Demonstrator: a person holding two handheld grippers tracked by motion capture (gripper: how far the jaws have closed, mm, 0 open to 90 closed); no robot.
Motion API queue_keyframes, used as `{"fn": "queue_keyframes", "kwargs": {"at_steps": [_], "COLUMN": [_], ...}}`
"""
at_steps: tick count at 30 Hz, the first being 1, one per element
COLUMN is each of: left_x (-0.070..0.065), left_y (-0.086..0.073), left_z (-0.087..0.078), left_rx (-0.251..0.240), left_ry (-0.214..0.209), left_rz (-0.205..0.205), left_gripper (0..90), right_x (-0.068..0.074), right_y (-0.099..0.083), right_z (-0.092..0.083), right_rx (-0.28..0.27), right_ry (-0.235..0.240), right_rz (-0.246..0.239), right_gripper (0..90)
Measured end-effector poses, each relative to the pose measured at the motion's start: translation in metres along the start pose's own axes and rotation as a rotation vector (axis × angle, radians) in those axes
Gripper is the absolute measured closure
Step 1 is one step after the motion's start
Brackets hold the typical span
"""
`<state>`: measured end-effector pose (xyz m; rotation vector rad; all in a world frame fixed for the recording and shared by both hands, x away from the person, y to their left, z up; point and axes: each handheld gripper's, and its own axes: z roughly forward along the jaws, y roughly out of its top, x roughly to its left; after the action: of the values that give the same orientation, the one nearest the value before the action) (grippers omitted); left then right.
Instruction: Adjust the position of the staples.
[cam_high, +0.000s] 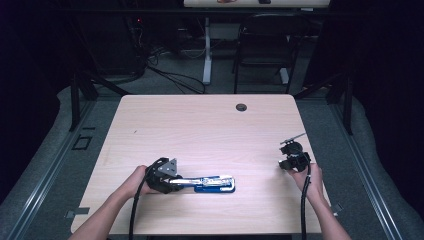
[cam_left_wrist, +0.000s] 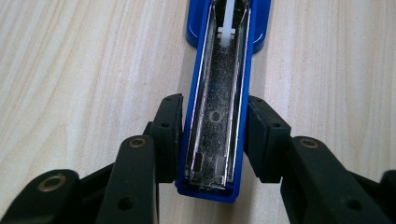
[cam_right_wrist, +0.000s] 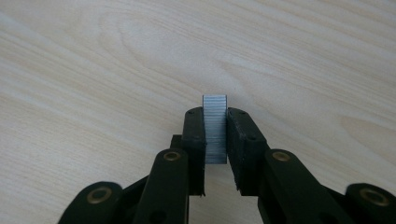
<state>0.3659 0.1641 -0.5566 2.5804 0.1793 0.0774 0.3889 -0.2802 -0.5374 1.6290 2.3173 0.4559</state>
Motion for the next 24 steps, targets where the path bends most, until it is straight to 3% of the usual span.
{"fn": "queue_keyframes", "kwargs": {"at_steps": [24], "left_x": [0.0], "left_y": [-0.001], "left_z": [0.0], "left_rx": [-0.001], "left_ry": [-0.003], "left_rz": [-0.005], "left_gripper": [60.5], "right_x": [0.034], "right_y": [-0.001], "right_z": [-0.018], "right_rx": [-0.025], "right_ry": [0.059], "right_rz": [-0.123], "right_gripper": [77.9]}}
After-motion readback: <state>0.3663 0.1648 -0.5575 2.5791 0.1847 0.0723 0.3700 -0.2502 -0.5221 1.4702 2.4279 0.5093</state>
